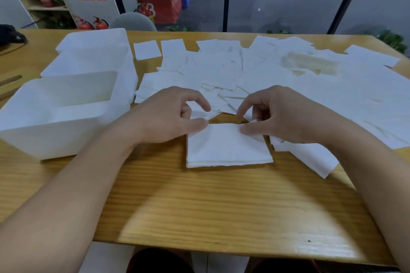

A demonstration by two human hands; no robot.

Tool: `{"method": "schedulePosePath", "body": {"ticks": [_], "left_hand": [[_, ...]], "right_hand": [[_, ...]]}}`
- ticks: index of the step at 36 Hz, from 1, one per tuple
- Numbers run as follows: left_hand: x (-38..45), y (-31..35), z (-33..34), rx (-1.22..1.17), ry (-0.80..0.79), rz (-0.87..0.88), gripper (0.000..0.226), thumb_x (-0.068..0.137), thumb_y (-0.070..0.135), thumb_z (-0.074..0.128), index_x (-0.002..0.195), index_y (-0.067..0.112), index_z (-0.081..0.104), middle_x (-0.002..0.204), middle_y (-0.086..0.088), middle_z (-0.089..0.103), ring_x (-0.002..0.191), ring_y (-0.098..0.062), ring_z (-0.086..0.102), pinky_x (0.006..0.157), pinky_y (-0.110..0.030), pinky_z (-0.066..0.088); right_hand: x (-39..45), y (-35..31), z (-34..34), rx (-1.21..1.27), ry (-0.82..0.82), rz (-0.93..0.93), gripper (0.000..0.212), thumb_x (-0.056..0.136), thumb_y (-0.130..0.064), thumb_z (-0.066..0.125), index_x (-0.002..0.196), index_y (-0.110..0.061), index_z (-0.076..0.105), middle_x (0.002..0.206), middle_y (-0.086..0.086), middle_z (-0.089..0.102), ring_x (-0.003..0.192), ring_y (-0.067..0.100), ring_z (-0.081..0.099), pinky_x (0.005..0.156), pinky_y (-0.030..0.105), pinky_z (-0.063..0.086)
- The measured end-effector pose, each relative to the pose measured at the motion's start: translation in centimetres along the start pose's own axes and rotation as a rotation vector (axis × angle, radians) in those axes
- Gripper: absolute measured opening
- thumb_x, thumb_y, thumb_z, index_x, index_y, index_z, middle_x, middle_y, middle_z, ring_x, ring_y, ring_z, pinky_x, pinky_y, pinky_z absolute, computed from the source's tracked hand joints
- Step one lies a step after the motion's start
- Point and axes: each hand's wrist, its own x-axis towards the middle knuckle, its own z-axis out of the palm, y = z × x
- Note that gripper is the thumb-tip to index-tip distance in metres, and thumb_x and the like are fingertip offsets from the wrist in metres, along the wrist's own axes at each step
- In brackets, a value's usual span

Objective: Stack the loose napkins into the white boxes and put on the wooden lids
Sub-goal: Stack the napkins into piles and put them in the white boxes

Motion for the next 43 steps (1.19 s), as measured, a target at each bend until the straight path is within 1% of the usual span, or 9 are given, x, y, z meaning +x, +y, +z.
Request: {"method": "schedulePosePath", "body": {"ticks": [3,6,10,19,27,34,37,39,43], "left_hand": [[0.6,-0.8,0.3,0.088,0.221,0.026,0.006,0.099,0.039,0.077,0.105,0.04,0.075,0.069,0.007,0.066,0.064,-0.007,0.06,0.07,-0.027,0.05],[1.1,-1.6,0.9,0.123,0.355,0.026,0.012,0.096,0.039,0.08,0.107,0.037,0.077,0.087,0.013,0.069,0.082,-0.006,0.064,0.077,-0.026,0.055],[1.4,-2.1,1.5,0.185,0.303,0.045,0.02,0.093,0.04,0.083,0.111,0.033,0.078,0.104,0.016,0.069,0.097,-0.004,0.063,0.087,-0.024,0.053],[1.6,-1.9,1.5,0.256,0.288,0.053,0.004,0.098,0.03,0.076,0.099,0.032,0.079,0.098,0.015,0.071,0.092,-0.004,0.065,0.081,-0.024,0.053],[1.6,-1.8,1.5,0.357,0.292,0.05,0.01,0.102,0.027,0.067,0.097,0.028,0.076,0.095,0.014,0.068,0.09,-0.006,0.061,0.074,-0.015,0.043],[1.8,-1.4,1.8,0.39,0.265,0.038,0.014,0.107,0.022,0.058,0.097,0.024,0.068,0.096,0.011,0.062,0.089,-0.01,0.058,0.078,-0.029,0.049],[1.6,-1.1,1.9,0.257,0.305,0.034,0.012,0.107,0.023,0.062,0.099,0.027,0.07,0.096,0.014,0.064,0.089,-0.007,0.06,0.077,-0.021,0.048],[1.5,-0.7,1.9,0.081,0.333,0.038,0.012,0.105,0.025,0.067,0.096,0.03,0.073,0.091,0.016,0.068,0.084,-0.005,0.063,0.072,-0.015,0.047],[1.3,0.3,2.2,-0.098,0.317,0.098,0.011,0.103,0.026,0.072,0.097,0.031,0.078,0.09,0.017,0.075,0.081,-0.006,0.066,0.071,-0.018,0.049]], "right_hand": [[0.1,0.2,0.2,-0.029,0.108,-0.042,0.013,0.087,-0.041,0.088,0.095,-0.037,0.078,0.075,-0.008,0.068,0.058,0.002,0.055,0.055,0.017,0.045],[0.3,0.2,0.8,-0.018,0.175,-0.063,0.007,0.091,-0.041,0.084,0.092,-0.036,0.079,0.079,-0.013,0.068,0.062,0.002,0.056,0.056,0.015,0.045],[0.3,0.2,2.0,-0.063,0.145,-0.093,0.003,0.095,-0.037,0.08,0.092,-0.035,0.079,0.083,-0.014,0.069,0.073,0.005,0.06,0.063,0.019,0.048],[0.6,0.5,2.4,-0.061,0.115,-0.104,0.007,0.099,-0.039,0.075,0.093,-0.038,0.079,0.086,-0.015,0.072,0.077,0.007,0.066,0.068,0.029,0.054],[0.4,0.1,2.4,-0.075,0.112,-0.086,0.008,0.1,-0.037,0.074,0.094,-0.035,0.079,0.085,-0.014,0.071,0.076,0.004,0.064,0.062,0.018,0.05],[0.5,0.0,2.5,-0.099,0.124,-0.079,0.005,0.099,-0.038,0.075,0.099,-0.035,0.079,0.09,-0.016,0.071,0.081,0.005,0.064,0.067,0.02,0.051],[0.8,0.2,2.8,-0.099,0.199,-0.102,0.021,0.097,-0.036,0.078,0.118,-0.034,0.076,0.099,-0.017,0.069,0.087,0.008,0.063,0.074,0.023,0.051],[1.0,0.2,2.9,-0.096,0.27,-0.141,0.039,0.095,-0.034,0.081,0.132,-0.036,0.07,0.11,-0.019,0.065,0.094,0.007,0.061,0.076,0.018,0.048],[1.2,-0.2,3.3,-0.125,0.307,-0.263,0.063,0.09,-0.031,0.086,0.147,-0.037,0.06,0.13,-0.018,0.053,0.107,0.002,0.055,0.087,0.011,0.041]]}}
